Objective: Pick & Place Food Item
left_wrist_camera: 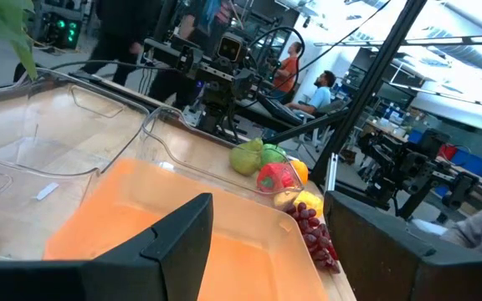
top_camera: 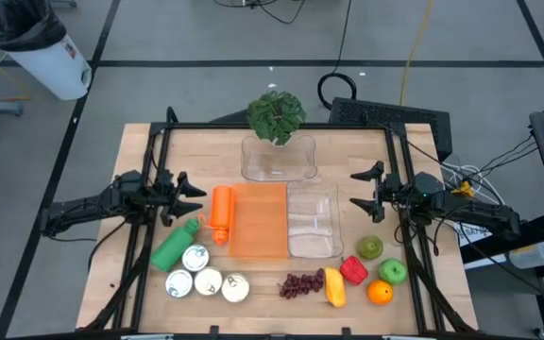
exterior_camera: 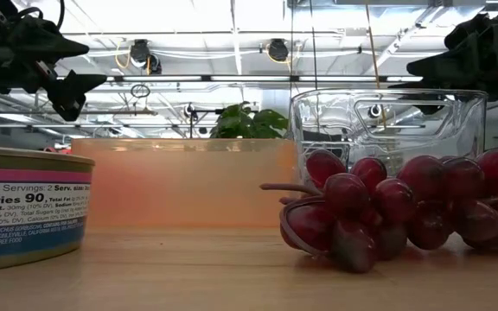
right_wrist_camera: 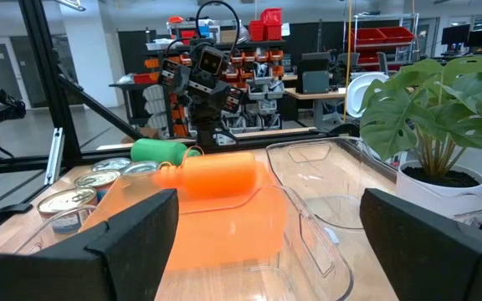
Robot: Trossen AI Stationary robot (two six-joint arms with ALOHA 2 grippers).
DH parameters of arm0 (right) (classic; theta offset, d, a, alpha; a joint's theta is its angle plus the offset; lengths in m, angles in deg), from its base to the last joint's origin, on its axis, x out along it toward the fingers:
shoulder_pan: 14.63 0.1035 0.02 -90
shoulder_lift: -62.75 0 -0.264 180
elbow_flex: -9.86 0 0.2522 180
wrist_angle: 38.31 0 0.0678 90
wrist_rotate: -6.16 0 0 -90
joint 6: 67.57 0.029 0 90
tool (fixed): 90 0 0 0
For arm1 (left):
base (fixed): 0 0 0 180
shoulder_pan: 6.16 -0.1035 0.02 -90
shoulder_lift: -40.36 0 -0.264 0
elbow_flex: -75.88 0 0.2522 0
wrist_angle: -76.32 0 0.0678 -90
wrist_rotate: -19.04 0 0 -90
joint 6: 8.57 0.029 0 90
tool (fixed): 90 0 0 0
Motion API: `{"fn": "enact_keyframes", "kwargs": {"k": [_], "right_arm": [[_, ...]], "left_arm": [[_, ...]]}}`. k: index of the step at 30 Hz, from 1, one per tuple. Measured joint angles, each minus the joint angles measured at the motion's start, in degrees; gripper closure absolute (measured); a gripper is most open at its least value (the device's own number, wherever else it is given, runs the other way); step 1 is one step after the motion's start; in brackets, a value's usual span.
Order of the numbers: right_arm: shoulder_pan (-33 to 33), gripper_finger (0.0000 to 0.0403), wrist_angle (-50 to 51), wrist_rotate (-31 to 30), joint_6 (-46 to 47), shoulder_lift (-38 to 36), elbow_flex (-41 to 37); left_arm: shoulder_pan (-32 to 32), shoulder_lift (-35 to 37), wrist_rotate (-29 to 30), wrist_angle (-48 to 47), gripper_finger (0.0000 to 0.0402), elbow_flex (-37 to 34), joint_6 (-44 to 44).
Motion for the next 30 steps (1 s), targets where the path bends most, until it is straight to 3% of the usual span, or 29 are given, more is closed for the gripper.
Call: {"fn": "enact_keyframes", "kwargs": {"k": [20, 26, 30], "right_arm": [[0.01, 0.0046, -1.32, 0.0, 0.1, 0.03, 0.02], [0.0, 0.0046, -9.57, -0.02, 18.86, 0.0, 0.0], [0.01, 0.0046, -14.7, -0.02, 25.26, 0.0, 0.0]], "left_arm": [[0.0, 0.0, 0.0, 0.0, 0.0158, 0.0, 0.0], [0.0, 0.0, 0.0, 0.0, 0.0158, -0.01, 0.0], [0.0, 0.0, 0.0, -0.01, 0.0158, -0.01, 0.0]]}}
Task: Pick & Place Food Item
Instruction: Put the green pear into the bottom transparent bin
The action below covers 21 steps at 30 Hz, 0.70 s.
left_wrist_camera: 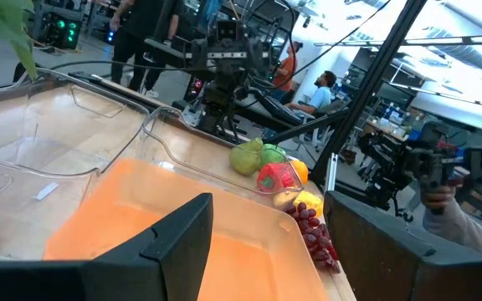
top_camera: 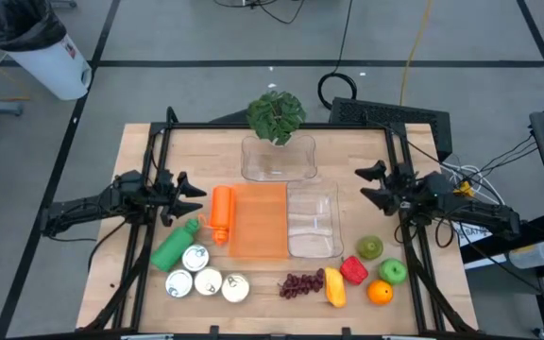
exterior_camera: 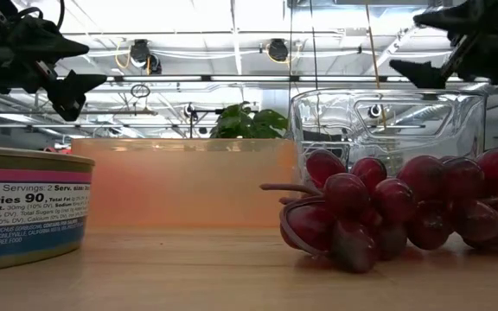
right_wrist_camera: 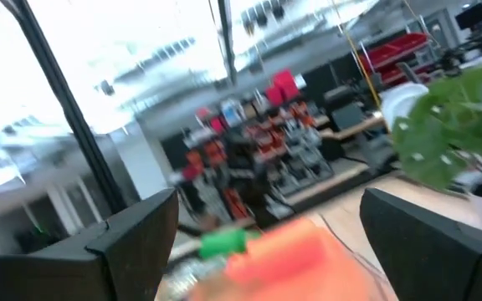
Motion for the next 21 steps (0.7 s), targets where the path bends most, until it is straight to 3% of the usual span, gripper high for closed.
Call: {"fn": "enact_keyframes", "kwargs": {"k": [21], "right_arm": [[-0.04, 0.0046, -10.31, -1.89, -0.93, 0.42, 0.0]], "left_arm": [[0.0, 0.0, 0.02, -0.01, 0.0158, 0.02, 0.02]]}}
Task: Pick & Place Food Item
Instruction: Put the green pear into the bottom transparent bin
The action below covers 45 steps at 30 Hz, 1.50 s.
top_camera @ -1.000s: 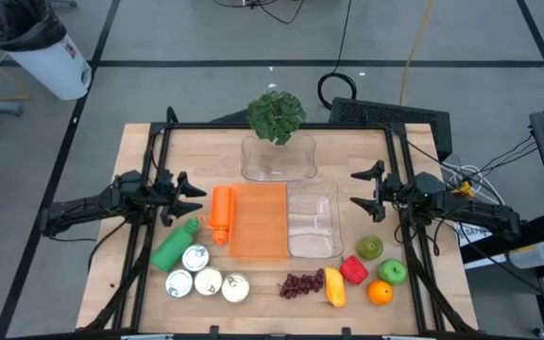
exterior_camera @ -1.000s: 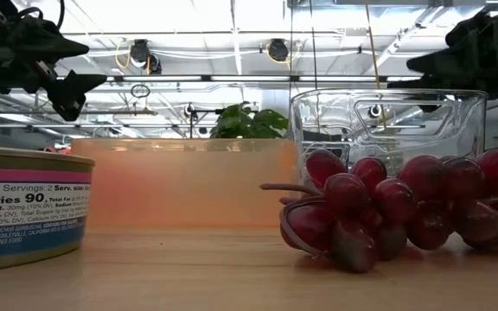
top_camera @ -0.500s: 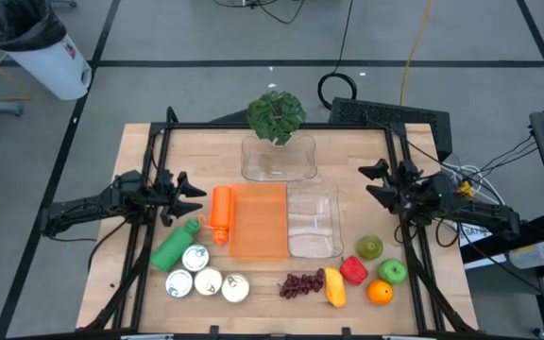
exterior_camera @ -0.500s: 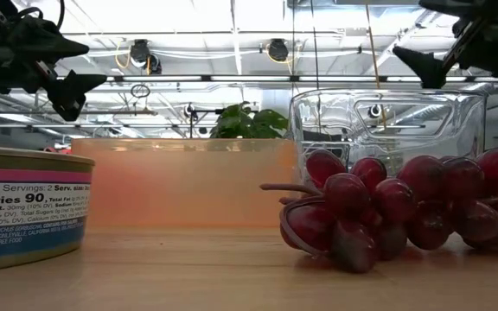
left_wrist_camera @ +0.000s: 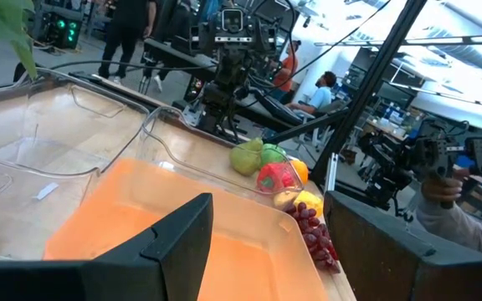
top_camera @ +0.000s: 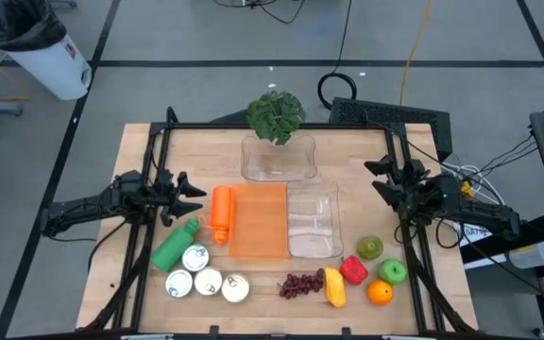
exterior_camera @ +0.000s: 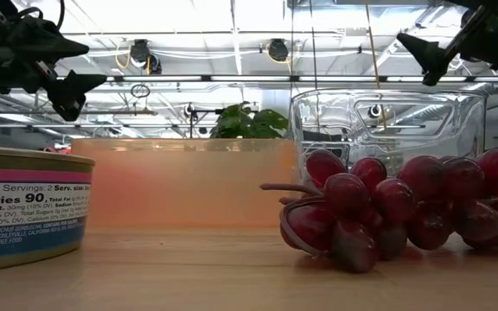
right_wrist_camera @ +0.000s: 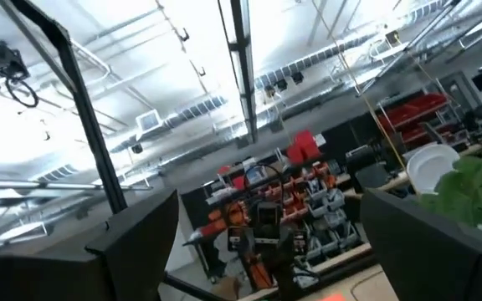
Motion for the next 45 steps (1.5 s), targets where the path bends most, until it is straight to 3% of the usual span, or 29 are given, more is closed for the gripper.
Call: {"fn": "enact_keyframes", "kwargs": {"k": [3, 6, 11, 14, 17, 20, 23, 27, 36, 45], "right_arm": [[0.0, 0.0046, 3.55, 0.89, 2.46, 1.04, 0.99], [0.67, 0.0046, 14.92, 2.89, 2.62, 5.06, 5.16], [5.71, 0.0046, 27.74, 3.59, -3.83, 16.83, 21.51], [10.49, 0.0046, 44.43, 3.01, -6.87, 26.43, 32.57], [15.62, 0.0046, 62.1, -1.57, -7.22, 35.49, 45.4], [19.81, 0.0046, 82.92, -5.79, -3.29, 44.56, 55.9], [23.6, 0.0046, 94.82, -7.19, 3.25, 51.48, 61.73], [29.47, 0.0046, 99.96, -6.46, 9.39, 57.27, 63.36], [42.45, 0.0046, 100.06, -5.64, 18.04, 69.7, 63.36], [52.45, 0.0046, 99.46, -13.47, 24.08, 79.74, 62.69]], "left_arm": [[0.0, 0.0, -0.02, 0.01, 0.0158, -0.01, -0.01], [0.0, 0.0, -0.02, 0.02, 0.0158, -0.02, -0.01], [0.0, 0.0, -0.02, 0.02, 0.0158, -0.01, -0.04], [0.0, 0.0, -0.02, 0.01, 0.0158, -0.01, -0.04], [0.0, 0.0, -0.02, 0.02, 0.0158, 0.0, -0.05], [0.0, 0.0, -0.02, 0.11, 0.0158, 0.0, -0.02], [0.0, 0.0, -0.02, 0.04, 0.0158, -0.01, -0.03], [0.0, 0.0, -0.02, 0.04, 0.0158, 0.0, -0.02], [0.0, 0.0, -0.02, 0.02, 0.0158, 0.0, -0.02], [0.0, 0.0, -0.02, 0.01, 0.0158, 0.0, -0.02]]}}
